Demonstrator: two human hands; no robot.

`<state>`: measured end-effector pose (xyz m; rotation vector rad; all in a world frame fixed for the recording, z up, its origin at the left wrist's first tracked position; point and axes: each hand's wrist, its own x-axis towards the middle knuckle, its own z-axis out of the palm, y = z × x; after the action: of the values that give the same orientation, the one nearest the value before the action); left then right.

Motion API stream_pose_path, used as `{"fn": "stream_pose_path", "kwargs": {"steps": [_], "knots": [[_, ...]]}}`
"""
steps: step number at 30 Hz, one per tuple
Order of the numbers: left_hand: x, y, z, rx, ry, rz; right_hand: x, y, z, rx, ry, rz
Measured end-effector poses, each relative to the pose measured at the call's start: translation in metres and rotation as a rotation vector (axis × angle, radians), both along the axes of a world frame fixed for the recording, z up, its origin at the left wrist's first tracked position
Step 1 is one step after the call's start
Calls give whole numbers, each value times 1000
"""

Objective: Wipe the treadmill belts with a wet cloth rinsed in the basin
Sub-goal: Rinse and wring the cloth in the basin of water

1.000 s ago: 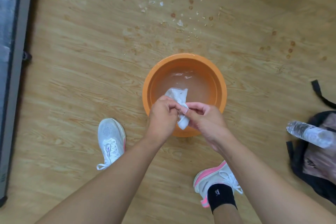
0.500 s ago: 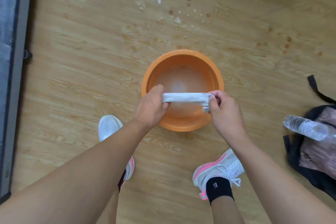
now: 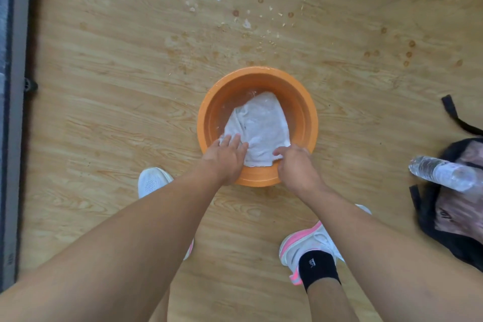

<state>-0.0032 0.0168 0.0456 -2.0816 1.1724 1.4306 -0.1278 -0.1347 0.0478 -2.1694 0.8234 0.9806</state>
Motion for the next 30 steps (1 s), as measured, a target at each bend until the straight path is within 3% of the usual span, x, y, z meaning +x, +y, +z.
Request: {"fn": "stream_pose_path", "kwargs": {"steps": [5, 10, 12, 15, 19, 25, 30], "knots": [[-2, 4, -26, -311, -210, 178, 6, -11, -24, -10, -215, 33], [1, -6, -80, -171, -246, -3, 21, -9, -72, -112, -351, 455], [1, -14, -93, -242, -346, -23, 32, -3, -89, -85, -324, 482], [3, -25, -102, -413, -391, 171, 51, 2, -106, -125, -330, 338], [17, -25, -105, -528, -215, 798, 77, -2, -116, 6, -256, -108], [21, -25, -82, -361, -5, 1371, 66, -17, -88, 150, -175, -596], [19, -34, -76, -329, 196, 1784, 59, -21, -75, 211, -275, -912]]}}
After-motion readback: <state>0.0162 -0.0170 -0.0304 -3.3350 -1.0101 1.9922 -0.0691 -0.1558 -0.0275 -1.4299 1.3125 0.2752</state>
